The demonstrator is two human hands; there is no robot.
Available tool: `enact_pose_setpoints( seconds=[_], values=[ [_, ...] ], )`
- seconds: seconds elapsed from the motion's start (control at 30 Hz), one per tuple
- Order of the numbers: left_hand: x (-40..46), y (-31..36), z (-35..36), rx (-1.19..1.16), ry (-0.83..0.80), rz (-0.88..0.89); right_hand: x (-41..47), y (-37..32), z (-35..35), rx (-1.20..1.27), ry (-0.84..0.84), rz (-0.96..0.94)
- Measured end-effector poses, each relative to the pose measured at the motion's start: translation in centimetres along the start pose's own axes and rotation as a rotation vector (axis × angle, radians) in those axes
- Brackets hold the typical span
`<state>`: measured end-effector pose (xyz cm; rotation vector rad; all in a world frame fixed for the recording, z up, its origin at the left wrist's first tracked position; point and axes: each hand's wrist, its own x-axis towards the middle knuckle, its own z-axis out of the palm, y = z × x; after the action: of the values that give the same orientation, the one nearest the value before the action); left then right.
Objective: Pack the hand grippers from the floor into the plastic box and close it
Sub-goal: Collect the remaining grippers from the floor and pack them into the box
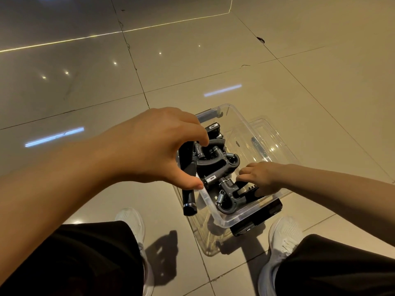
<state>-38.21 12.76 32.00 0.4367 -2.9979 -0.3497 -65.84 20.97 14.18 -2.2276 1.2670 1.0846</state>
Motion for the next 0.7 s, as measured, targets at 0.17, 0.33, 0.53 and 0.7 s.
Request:
enact_pose_setpoints(
  seconds=[0.17,0.33,0.53,0.7],
  values=[
    [0.3,-0.2,-0.1,-0.004,-0.005,-0.032,0.3,-0.1,-0.5,-0.046,0.015,0.0],
    [0.6,-0.3,-0.1,-0.01,0.027,-0.126,-0.5,-0.4,-2.2,0.043,0.084,0.068],
    [1.5,-0.4,-1.1,-0.009,0.211,-0.359,-6.5,-3.3,-13.0,0.837,0.663,0.003],
    [2.0,-1.1,-1.8,-0.377,0.366,-0.608,-14.2,-6.5,-17.7,0.699,0.833,0.073]
  ],
)
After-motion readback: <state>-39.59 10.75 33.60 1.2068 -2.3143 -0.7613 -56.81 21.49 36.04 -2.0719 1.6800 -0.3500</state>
